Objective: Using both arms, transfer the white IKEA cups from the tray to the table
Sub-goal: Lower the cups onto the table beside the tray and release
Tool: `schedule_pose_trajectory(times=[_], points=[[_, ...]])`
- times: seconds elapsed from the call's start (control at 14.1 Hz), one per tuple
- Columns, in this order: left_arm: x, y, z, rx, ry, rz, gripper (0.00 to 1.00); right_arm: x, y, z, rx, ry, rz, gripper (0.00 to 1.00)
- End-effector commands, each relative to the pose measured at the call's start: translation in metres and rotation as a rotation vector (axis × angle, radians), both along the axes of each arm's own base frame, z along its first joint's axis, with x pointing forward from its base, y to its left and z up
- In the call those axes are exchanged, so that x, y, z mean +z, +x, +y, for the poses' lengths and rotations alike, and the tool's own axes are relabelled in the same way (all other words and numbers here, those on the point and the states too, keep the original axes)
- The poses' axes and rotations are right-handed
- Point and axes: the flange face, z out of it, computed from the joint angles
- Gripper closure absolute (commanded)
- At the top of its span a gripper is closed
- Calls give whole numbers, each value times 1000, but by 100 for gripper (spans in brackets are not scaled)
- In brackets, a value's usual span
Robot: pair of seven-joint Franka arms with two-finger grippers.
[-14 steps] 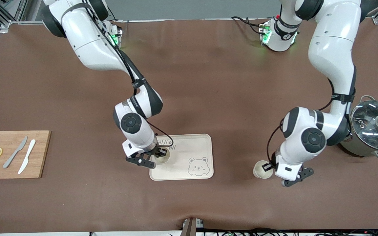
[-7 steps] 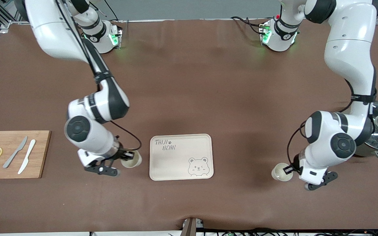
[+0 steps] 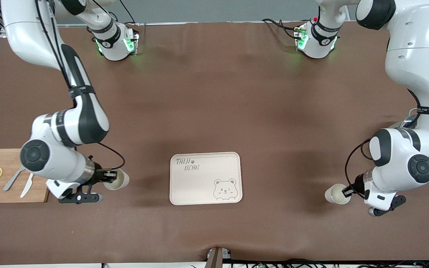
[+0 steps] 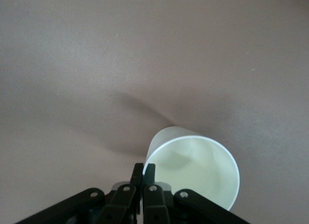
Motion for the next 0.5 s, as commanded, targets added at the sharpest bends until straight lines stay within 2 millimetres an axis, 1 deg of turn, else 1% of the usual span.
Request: schedule_pose_trajectory(times=[0.0,0.07,0.28,0.36,0.43], points=[[-8,-1,-4,-10,-23,18,100,0,-3,-53,106,21,6,100],[-8,-1,-1,-4,-23,18,100,-4,-3,-66,116,21,8,100],[-13,-2,-1,-6,-22,25,100,-8,1,-102,165,19,-14,100],[-13,-2,-1,-7,-20,25,90,-12,1,-110,186,19,-18,100],[-13,-2,0,-9,-19,25,78,-22,-1,-116,195,18,-25,100]])
